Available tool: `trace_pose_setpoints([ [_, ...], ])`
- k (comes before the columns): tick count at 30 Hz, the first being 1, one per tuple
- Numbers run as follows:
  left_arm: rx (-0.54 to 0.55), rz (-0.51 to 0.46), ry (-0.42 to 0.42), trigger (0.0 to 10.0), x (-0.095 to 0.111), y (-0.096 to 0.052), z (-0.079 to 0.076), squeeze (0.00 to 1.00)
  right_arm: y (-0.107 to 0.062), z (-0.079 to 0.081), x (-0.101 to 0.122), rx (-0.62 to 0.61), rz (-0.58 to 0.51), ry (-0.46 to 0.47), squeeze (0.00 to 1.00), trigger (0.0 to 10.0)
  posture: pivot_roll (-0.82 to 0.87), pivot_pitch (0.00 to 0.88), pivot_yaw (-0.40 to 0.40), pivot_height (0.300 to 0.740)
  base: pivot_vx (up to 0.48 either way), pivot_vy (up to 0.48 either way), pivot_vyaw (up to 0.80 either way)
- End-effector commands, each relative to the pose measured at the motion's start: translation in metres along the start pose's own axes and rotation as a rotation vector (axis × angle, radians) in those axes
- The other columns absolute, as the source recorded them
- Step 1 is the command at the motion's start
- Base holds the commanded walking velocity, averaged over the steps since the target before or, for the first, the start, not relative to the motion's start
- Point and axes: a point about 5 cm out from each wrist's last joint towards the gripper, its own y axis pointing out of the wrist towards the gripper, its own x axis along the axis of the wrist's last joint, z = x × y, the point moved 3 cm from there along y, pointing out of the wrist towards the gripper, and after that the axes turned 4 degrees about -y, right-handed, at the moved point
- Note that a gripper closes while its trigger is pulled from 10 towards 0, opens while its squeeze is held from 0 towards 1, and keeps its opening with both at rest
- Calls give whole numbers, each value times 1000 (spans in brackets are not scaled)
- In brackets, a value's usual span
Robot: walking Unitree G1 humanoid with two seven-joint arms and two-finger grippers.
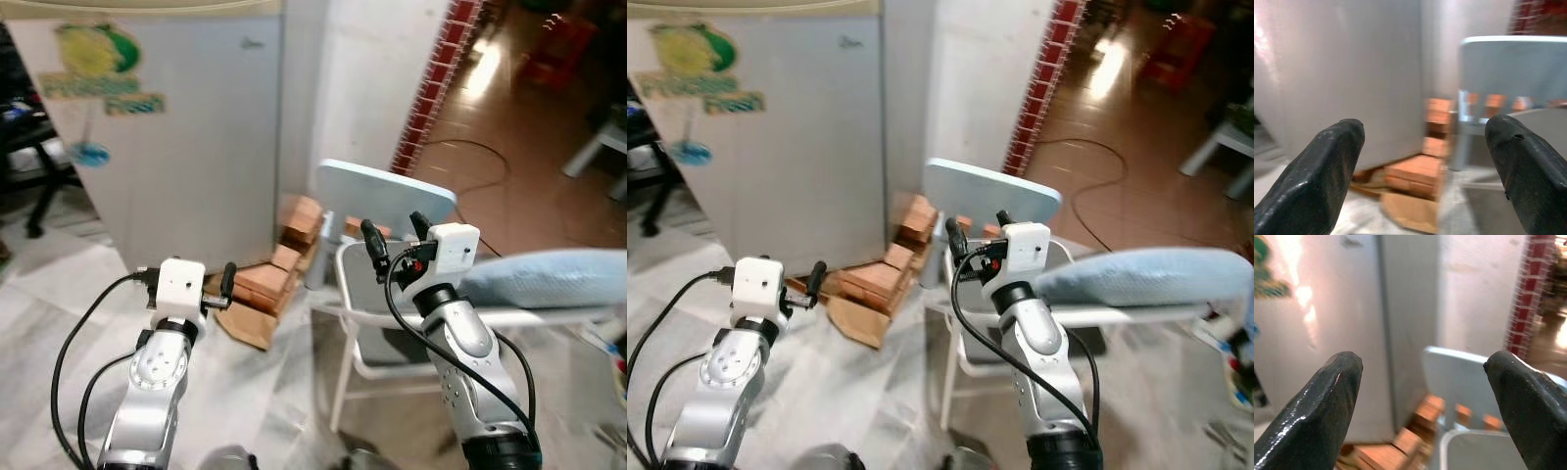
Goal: Restocking fridge
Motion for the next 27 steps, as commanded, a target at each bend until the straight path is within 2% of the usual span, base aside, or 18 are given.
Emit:
trace_pose_setpoints([
  [1,20,-3,24,10000,1,-1,10,0,3,5,3,12,-15,1,0,10000,67,0,-58,740,0,476,0],
  [6,19,-12,26,10000,3,2,10,0,5,6,1,4,-10,-1,0,10000,67,0,-57,740,0,476,-240],
  [12,7,-34,16,10000,9,8,5,0,8,4,2,-7,-17,-5,0,10000,61,0,-54,740,0,476,-800],
  [27,-22,-50,-1,10000,11,9,2,0,9,5,-2,-15,-12,-8,0,10000,61,5,-50,740,0,477,-800],
])
